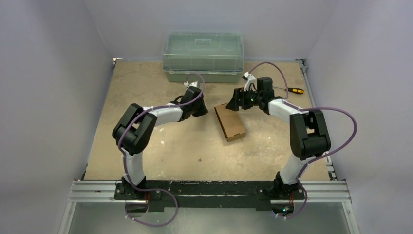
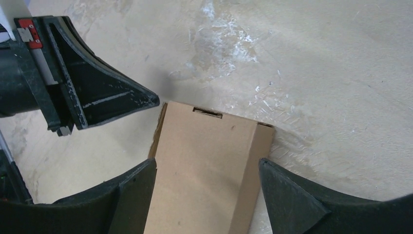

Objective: Fold the paper box

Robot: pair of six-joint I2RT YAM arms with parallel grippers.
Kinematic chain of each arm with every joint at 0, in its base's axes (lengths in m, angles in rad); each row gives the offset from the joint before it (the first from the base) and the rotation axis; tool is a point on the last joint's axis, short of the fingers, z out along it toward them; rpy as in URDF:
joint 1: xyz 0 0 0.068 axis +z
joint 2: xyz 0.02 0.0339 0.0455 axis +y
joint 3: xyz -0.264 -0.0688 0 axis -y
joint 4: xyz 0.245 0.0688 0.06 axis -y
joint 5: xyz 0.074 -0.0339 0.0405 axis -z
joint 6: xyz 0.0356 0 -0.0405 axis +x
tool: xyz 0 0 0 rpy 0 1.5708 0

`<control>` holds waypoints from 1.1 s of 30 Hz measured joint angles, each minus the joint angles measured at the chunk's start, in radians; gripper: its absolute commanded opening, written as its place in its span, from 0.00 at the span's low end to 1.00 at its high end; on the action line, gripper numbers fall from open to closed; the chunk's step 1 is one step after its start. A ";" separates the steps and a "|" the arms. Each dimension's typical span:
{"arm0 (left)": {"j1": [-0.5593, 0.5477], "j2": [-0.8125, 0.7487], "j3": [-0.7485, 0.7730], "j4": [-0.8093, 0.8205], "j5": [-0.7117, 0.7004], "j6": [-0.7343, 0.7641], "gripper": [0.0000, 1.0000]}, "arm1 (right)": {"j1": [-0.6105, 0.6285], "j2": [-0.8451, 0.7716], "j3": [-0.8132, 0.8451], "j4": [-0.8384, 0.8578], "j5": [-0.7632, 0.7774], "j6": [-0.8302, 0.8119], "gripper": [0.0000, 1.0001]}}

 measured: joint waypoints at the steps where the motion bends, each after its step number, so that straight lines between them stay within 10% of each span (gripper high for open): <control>1: 0.000 0.014 0.013 0.000 0.009 -0.004 0.00 | 0.000 0.005 0.001 0.001 0.007 0.003 0.78; 15: -0.047 0.148 0.237 -0.098 0.008 -0.032 0.00 | 0.043 0.069 0.026 -0.022 0.079 -0.031 0.61; 24: -0.090 0.177 0.317 -0.197 -0.124 -0.034 0.00 | 0.048 0.050 0.028 -0.029 0.103 -0.039 0.82; 33: -0.091 -0.097 0.043 -0.153 -0.107 0.013 0.00 | -0.017 -0.134 -0.004 -0.068 0.003 -0.073 0.85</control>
